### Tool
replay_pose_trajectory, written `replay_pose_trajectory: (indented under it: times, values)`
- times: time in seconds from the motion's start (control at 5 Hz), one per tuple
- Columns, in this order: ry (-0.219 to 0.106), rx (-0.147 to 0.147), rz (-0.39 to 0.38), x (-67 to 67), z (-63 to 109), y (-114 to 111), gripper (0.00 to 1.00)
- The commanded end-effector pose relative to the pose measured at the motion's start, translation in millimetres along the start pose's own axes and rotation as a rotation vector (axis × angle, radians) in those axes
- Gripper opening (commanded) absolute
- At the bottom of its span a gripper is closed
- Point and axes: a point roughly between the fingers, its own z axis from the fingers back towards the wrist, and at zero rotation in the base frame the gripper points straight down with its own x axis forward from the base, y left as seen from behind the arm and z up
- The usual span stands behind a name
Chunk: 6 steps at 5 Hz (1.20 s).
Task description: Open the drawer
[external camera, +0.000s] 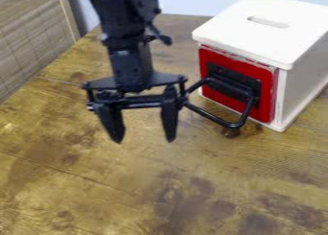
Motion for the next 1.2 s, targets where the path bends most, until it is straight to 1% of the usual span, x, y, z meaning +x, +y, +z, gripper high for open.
replay_pose_trajectory:
  times: [0.0,0.2,0.4,0.6,0.8,1.0]
  values:
    - [-0.062,-0.090,0.167,19.7,15.5,-10,1.00]
    - [-0.066,-0.140,0.308,29.8,11.4,-20,1.00]
    - [-0.052,-0.185,0.420,40.1,5.3,-31,1.00]
    - [-0.037,-0.210,0.478,45.1,2.4,-52,1.00]
    - [-0.024,-0.223,0.489,49.8,0.3,-70,1.00]
    - [-0.026,-0.242,0.566,62.5,-8.1,-71,1.00]
